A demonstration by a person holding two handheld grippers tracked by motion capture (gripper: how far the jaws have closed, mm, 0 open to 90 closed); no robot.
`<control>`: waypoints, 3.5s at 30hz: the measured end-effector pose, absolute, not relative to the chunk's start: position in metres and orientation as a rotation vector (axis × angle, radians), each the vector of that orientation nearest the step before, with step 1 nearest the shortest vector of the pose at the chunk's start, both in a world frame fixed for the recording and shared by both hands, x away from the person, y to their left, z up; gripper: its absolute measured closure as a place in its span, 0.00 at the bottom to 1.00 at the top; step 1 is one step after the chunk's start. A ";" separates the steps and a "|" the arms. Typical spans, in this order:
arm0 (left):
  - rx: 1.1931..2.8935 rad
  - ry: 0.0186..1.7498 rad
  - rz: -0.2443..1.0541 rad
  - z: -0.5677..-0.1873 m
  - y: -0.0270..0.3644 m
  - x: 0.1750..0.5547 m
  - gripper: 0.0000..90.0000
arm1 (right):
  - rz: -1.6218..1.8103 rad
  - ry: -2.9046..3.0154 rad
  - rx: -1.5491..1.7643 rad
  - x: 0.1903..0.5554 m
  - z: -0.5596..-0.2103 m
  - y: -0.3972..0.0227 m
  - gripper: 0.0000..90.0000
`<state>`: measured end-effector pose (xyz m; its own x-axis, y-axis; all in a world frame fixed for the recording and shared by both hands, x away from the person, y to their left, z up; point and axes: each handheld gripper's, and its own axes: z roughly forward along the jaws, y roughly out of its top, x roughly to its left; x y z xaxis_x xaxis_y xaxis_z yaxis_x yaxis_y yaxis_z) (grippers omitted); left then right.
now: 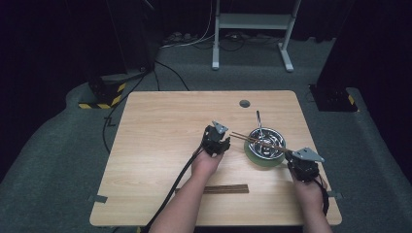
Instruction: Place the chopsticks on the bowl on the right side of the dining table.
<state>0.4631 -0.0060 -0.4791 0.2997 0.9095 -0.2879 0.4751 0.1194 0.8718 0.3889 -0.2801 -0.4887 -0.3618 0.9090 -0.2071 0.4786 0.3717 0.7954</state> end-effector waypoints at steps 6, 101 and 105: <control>1.521 1.340 0.535 -0.484 -0.011 0.468 0.69 | 0.851 1.966 1.205 0.394 -0.488 -0.284 0.90; 1.542 1.292 0.485 -0.501 -0.026 0.458 0.75 | 0.791 2.014 1.283 0.429 -0.481 -0.321 0.86; 1.548 1.294 0.487 -0.501 -0.026 0.458 0.77 | 0.771 2.022 1.290 0.428 -0.482 -0.320 0.86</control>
